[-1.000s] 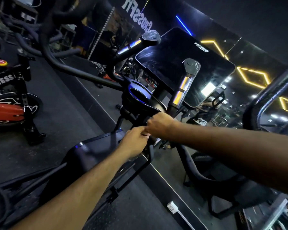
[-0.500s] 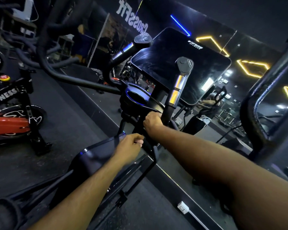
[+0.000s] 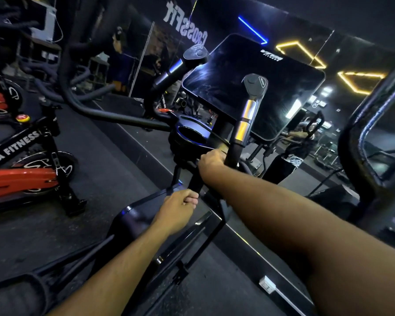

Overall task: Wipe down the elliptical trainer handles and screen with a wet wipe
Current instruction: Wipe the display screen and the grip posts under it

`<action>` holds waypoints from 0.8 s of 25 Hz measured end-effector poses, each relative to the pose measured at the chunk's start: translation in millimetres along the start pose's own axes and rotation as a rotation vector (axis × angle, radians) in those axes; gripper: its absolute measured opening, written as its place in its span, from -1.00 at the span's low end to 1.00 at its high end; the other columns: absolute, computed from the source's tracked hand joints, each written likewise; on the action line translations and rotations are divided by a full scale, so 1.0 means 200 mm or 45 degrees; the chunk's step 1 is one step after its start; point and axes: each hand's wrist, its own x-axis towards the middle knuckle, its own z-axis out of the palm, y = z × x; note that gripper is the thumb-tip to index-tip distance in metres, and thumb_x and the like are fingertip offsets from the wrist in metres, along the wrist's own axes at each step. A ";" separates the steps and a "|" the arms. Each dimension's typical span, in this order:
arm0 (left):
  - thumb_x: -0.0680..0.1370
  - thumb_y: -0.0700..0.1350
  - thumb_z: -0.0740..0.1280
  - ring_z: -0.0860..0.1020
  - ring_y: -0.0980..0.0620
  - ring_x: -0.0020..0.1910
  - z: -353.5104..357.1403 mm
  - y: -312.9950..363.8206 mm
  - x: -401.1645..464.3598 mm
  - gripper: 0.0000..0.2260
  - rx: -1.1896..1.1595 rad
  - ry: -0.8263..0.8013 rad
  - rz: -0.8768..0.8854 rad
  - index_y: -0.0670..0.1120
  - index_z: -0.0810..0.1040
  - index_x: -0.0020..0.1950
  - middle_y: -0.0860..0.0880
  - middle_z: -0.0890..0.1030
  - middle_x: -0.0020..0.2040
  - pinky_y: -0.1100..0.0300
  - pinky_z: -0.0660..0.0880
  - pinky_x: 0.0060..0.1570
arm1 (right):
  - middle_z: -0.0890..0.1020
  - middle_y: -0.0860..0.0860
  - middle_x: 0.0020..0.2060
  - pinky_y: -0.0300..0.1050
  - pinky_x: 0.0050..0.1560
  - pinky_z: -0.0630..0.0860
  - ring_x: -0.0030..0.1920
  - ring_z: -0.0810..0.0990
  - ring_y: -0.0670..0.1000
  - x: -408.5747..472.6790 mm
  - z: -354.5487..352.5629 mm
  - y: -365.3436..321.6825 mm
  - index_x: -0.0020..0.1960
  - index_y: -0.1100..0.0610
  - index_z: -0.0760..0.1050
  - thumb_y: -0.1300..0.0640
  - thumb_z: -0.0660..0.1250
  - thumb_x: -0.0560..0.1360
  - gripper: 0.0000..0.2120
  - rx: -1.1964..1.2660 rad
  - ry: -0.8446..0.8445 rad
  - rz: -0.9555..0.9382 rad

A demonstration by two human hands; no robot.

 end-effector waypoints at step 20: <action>0.62 -0.29 0.27 0.69 0.13 0.03 -0.02 0.08 0.15 -0.73 0.087 -0.034 0.137 0.00 0.69 0.11 0.06 0.72 -0.01 0.21 0.64 0.10 | 0.71 -0.11 -0.12 -0.16 -0.01 0.58 -0.07 0.65 -0.07 -0.19 -0.36 0.66 -0.25 -0.10 0.64 0.23 0.56 0.42 -0.76 0.113 -0.099 -0.609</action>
